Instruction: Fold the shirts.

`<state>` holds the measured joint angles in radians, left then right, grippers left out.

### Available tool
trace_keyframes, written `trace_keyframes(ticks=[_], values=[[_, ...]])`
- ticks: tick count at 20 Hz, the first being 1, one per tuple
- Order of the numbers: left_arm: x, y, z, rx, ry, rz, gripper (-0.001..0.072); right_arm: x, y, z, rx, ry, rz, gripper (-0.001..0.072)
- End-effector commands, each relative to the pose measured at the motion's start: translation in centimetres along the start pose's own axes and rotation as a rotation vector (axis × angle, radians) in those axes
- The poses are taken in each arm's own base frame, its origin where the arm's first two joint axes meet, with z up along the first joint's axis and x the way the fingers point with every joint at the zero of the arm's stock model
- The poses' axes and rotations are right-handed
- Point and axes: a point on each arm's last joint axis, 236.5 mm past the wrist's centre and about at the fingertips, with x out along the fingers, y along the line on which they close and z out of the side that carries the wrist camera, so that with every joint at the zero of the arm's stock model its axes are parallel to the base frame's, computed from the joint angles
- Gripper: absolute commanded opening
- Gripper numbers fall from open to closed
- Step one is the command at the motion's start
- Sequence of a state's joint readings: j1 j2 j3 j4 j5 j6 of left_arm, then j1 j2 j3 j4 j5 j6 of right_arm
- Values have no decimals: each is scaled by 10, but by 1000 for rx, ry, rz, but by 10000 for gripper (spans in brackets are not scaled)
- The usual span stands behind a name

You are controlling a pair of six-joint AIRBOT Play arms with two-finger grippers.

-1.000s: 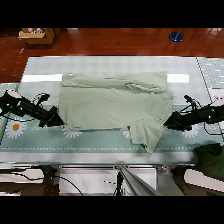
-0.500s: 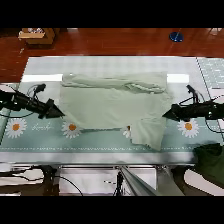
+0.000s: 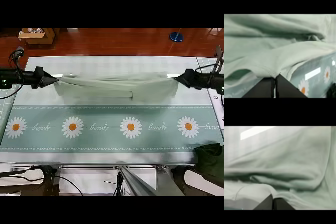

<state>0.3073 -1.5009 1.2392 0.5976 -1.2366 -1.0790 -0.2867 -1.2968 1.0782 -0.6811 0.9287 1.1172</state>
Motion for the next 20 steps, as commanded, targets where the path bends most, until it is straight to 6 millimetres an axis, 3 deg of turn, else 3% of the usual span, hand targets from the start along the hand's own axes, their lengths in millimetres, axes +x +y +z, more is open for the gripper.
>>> trace_keyframes(ticks=[1, 5, 9, 15, 16, 17, 18, 19, 20], values=[[22, 15, 31, -3, -67, 29, 22, 40, -3, 44, -2, -82, -15, 26], [51, 41, 48, -53, -37, 25, 23, 87, -28, 50, 30, -73, -48, 26], [69, 63, 64, -66, -33, 26, 23, 108, -60, 53, 64, -109, -110, 26], [96, 91, 49, -120, 22, 29, 28, 127, -78, 33, 99, -54, -118, 30], [97, 94, 48, -125, 25, 30, 103, 127, -78, 33, 95, -53, -121, 54], [97, 94, 49, -125, 24, 30, 267, 127, -77, 34, 102, -56, -116, 164], [95, 94, 50, -124, 19, 30, 376, 125, -74, 34, 121, -51, -102, 294], [89, 94, 56, -120, 7, 30, 400, 119, -68, 35, 139, -45, -79, 352], [80, 93, 62, -118, -7, 27, 400, 110, -63, 37, 136, -39, -67, 355]])
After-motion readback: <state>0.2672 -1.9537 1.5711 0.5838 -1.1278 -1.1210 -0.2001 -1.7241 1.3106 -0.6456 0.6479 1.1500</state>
